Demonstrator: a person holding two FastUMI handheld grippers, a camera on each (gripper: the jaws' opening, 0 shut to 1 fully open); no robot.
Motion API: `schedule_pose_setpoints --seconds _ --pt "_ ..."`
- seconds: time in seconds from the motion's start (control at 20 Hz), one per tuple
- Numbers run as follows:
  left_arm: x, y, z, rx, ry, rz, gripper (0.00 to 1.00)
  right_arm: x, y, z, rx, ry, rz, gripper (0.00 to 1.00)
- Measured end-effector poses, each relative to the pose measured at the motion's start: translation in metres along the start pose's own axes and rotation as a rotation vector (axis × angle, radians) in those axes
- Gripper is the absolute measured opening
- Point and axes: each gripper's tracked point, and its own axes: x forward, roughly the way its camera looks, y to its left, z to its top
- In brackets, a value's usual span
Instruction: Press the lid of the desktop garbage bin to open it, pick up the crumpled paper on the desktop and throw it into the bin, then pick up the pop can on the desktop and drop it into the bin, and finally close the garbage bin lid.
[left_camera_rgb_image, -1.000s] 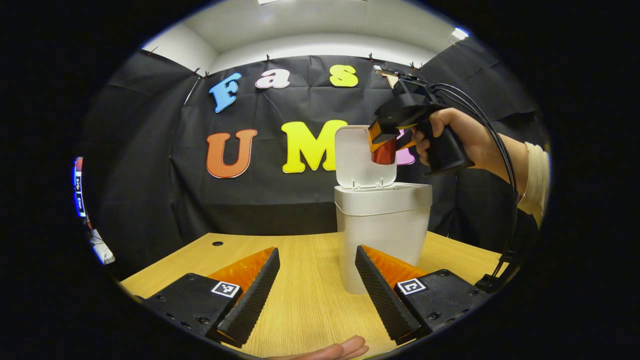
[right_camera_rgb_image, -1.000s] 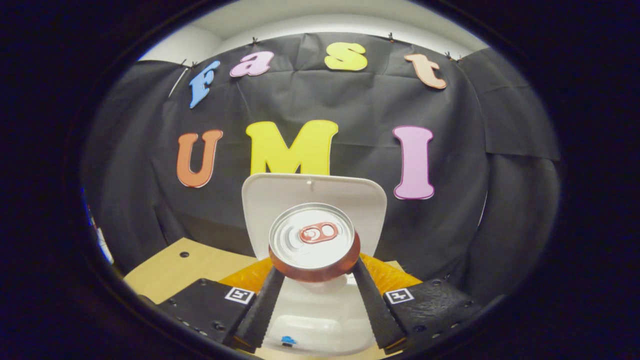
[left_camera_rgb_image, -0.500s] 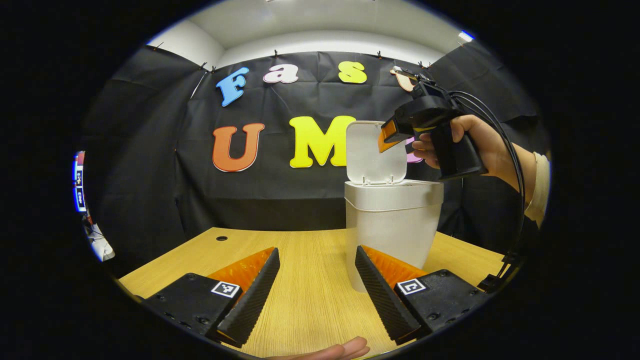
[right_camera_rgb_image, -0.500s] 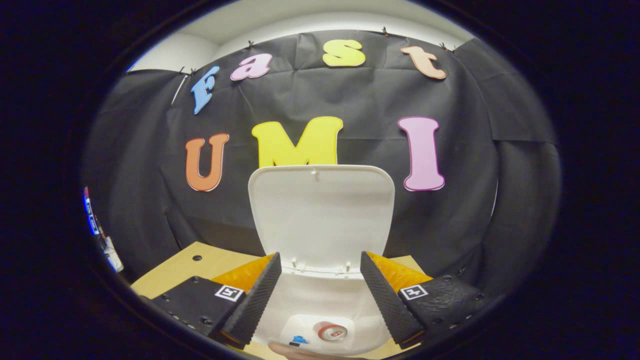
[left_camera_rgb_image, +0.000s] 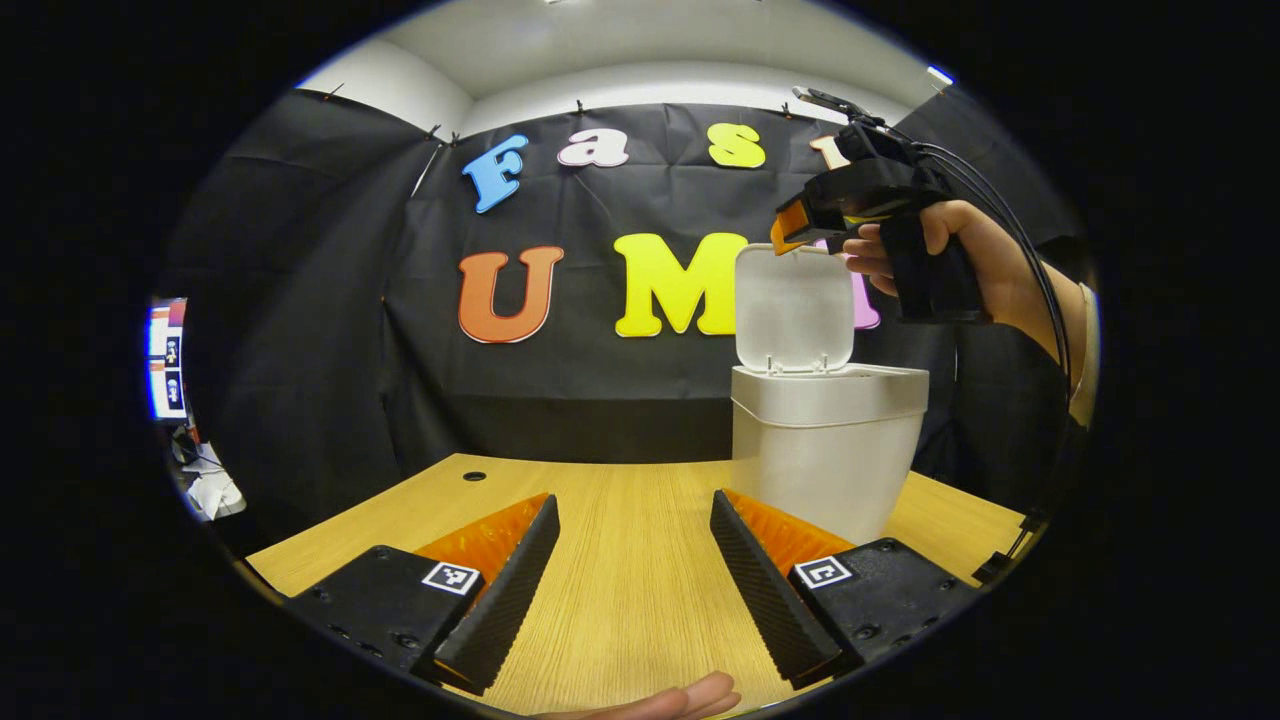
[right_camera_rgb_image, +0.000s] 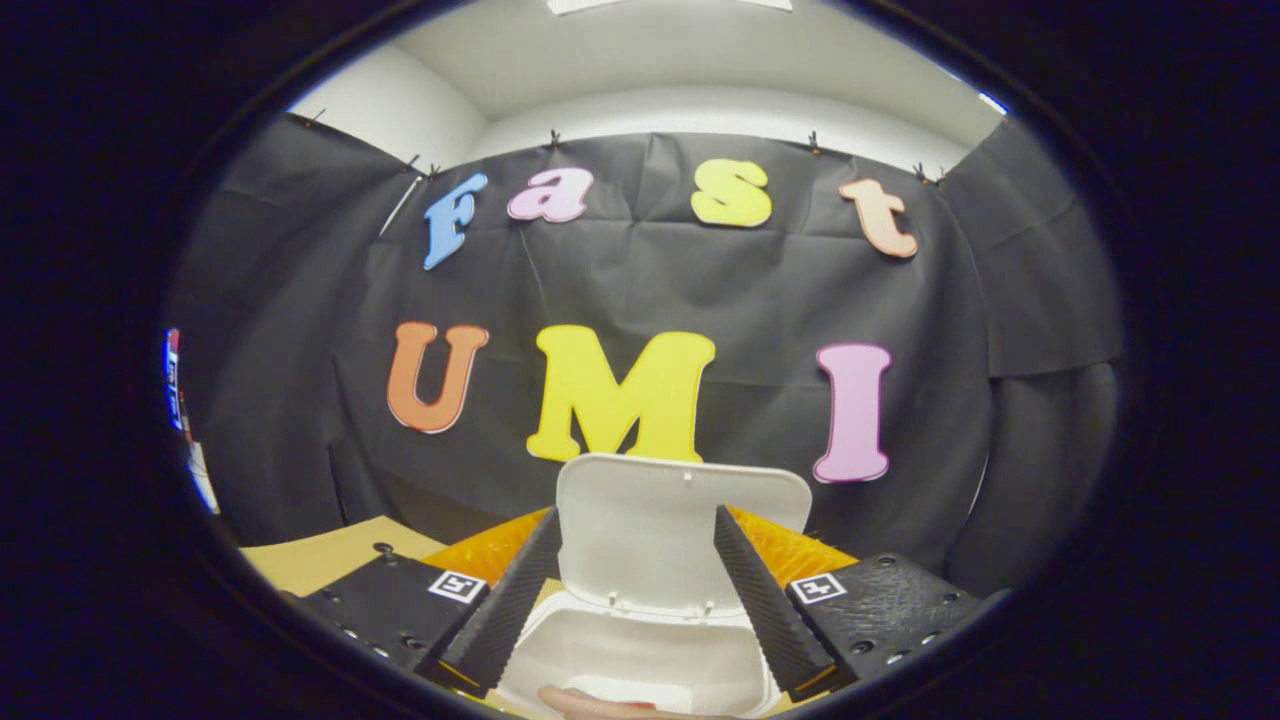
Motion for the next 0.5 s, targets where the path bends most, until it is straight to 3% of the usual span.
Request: schedule_pose_setpoints --seconds 0.15,0.3,0.5 --pt "-0.003 0.024 0.009 -0.034 -0.031 0.065 0.98 0.024 -0.012 0.019 0.053 -0.034 -0.032 0.97" --pt "-0.002 0.033 0.014 -0.081 -0.033 0.062 0.98 0.049 -0.034 0.031 0.07 -0.05 -0.092 0.96" --pt "0.001 0.037 0.013 -0.088 -0.038 0.064 0.97 0.081 -0.045 0.02 0.088 -0.006 -0.116 0.95"
